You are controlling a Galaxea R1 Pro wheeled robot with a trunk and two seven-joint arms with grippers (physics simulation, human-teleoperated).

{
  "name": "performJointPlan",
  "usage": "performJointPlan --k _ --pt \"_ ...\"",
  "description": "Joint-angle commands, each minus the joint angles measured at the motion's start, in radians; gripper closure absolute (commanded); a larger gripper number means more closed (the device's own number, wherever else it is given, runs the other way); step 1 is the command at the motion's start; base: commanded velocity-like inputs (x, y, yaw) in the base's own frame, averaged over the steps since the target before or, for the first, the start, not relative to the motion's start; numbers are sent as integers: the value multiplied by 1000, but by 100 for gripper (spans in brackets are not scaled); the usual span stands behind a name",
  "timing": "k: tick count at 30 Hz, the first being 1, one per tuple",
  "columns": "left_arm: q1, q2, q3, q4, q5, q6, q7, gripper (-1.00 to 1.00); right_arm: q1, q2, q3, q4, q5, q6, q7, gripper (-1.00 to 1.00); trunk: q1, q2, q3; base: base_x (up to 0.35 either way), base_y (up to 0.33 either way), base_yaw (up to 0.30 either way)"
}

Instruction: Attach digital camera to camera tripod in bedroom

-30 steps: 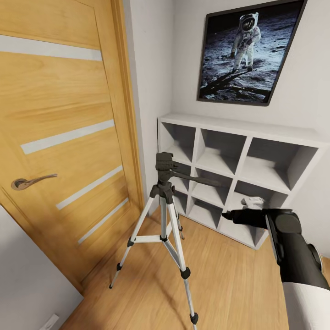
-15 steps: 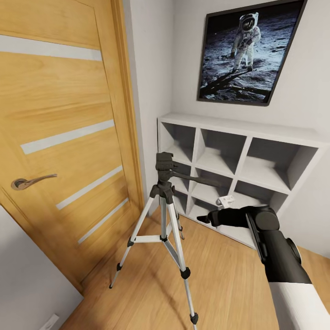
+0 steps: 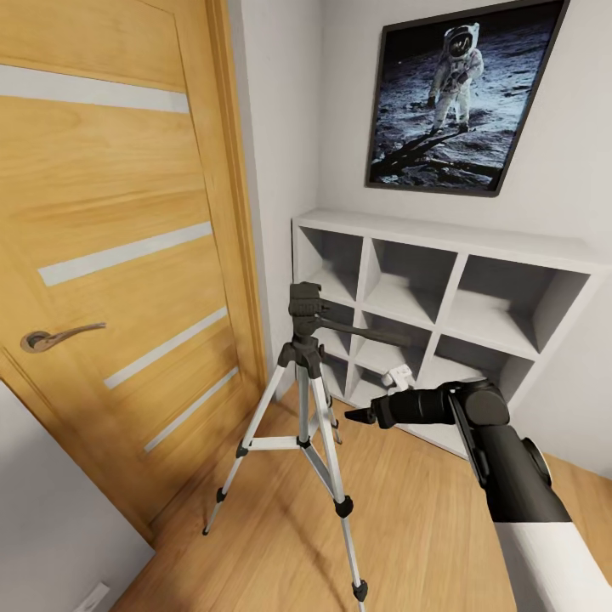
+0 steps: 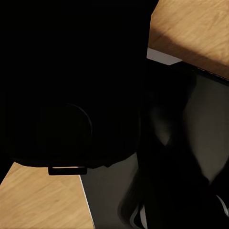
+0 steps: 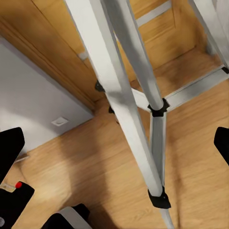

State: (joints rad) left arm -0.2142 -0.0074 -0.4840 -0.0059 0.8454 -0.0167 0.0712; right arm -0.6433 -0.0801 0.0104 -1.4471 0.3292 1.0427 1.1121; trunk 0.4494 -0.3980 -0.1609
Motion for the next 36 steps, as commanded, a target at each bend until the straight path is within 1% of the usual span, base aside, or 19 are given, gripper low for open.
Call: performJointPlan --k 1,3,6,7,9,13,19,23,29,33,34,35,36 --pt "-1 0 -8 0 4 -1 4 100 -1 0 1 -1 11 4 9 -100 1 -2 -2 0 0 0" --pt "-1 0 -8 0 4 -2 3 100 -1 1 0 2 14 4 6 -100 1 -2 -2 0 0 0" --pt "-1 0 -8 -1 4 -2 3 100 -2 4 -2 23 12 -61 -6 -100 1 -2 -2 0 0 0" --pt "-1 0 -8 -1 4 -2 4 100 -2 6 -4 46 12 -107 -17 -100 1 -2 -2 0 0 0" --pt "-1 0 -8 -1 4 -2 4 100 -2 9 -8 95 10 -159 -39 -100 1 -2 -2 0 0 0" --pt "-1 0 -8 0 4 -1 4 100 -2 16 -11 186 9 -207 -73 -100 1 -2 -2 0 0 0" --pt "-1 0 -8 0 4 -1 4 100 -3 20 -10 226 7 -223 -85 -100 1 -2 -2 0 0 0" --pt "-1 0 -8 -1 4 -1 4 100 -3 40 -9 232 7 -225 -87 -100 1 -2 -2 0 0 0" --pt "-1 0 -8 -1 4 -2 4 100 -3 55 -6 236 6 -225 -88 -100 1 -2 -2 0 0 0" --pt "-1 0 -8 -1 4 -1 4 100 -4 82 -4 256 8 -226 -92 -100 1 -2 -2 0 0 0" --pt "-1 0 -8 -1 4 -2 4 100 -4 101 -5 271 9 -226 -97 -100 1 -2 -2 0 0 0" --pt "-1 0 -8 -1 4 -1 4 100 -4 110 -5 277 9 -227 -99 -100 1 -2 -2 0 0 0" --pt "-1 0 -8 0 4 -1 4 100 -4 151 -7 296 10 -228 -108 -100 1 -2 -2 0 0 0"
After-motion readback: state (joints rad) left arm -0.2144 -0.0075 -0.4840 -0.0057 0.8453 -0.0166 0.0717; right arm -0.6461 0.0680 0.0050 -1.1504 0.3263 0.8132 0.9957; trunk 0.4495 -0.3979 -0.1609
